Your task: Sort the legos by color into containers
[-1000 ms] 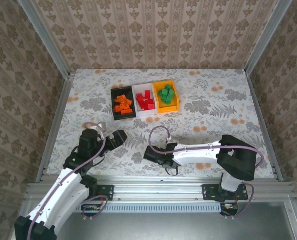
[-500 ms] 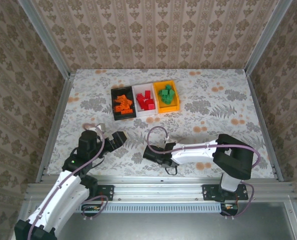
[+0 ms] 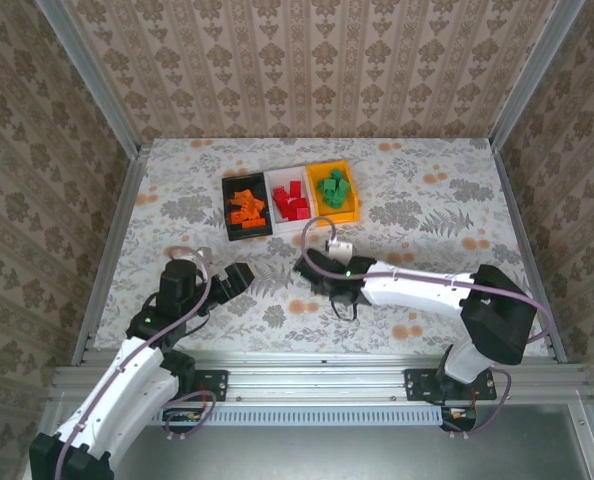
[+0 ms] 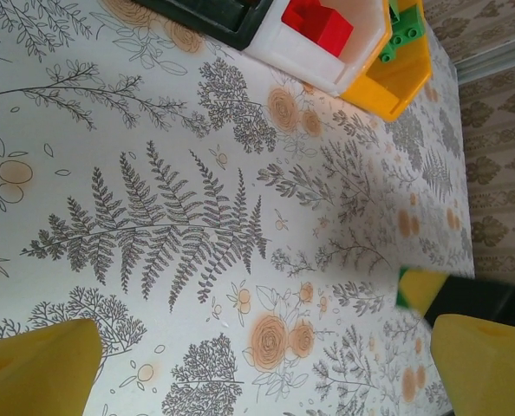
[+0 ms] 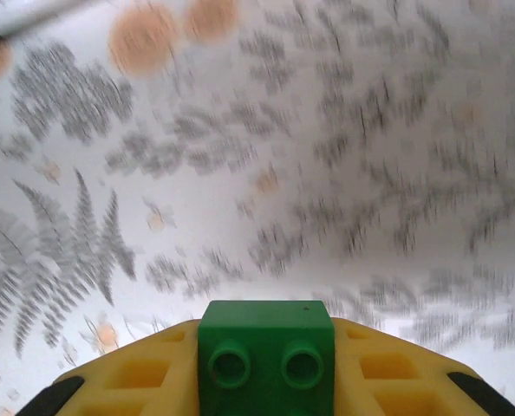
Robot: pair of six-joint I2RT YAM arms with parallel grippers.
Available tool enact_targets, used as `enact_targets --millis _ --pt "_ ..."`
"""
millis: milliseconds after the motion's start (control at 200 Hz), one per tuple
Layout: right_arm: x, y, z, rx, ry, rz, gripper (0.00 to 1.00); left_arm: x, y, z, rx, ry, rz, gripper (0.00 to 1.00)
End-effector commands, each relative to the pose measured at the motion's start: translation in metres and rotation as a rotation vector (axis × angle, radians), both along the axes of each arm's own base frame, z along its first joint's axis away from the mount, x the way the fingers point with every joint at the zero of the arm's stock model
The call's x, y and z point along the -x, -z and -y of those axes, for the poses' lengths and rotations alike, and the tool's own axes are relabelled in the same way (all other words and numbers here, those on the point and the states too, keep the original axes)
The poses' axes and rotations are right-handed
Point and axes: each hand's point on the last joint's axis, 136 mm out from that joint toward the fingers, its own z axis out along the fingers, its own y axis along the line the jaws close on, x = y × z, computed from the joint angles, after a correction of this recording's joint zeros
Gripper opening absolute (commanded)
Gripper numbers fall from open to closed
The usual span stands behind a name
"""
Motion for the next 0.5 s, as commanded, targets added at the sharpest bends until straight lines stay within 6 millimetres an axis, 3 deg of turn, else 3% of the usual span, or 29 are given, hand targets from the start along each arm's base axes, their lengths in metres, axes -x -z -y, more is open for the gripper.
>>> enact_targets --millis 0,130,220,360,495 --pt "-0.041 -0.039 -0.011 0.005 -0.146 0.051 0.29 -0.004 -0.003 0.001 0.012 -0.018 0.010 1.00" --pt "-0.095 -0.061 -0.006 0.034 -0.169 0.086 0.29 -0.003 0.004 0.002 0.041 -0.036 -0.015 1.00" --pt "-0.131 -0.063 0.009 0.066 -0.151 0.075 0.29 -0.001 0.007 0.002 0.049 -0.041 -0.032 1.00" --pt "-0.183 -0.052 0.023 0.095 -0.124 0.058 0.29 0.003 0.008 0.000 0.042 -0.046 -0.043 1.00" --pt "-0.218 -0.033 0.020 0.124 -0.168 0.039 0.29 0.006 0.006 -0.001 0.043 -0.049 -0.046 1.00"
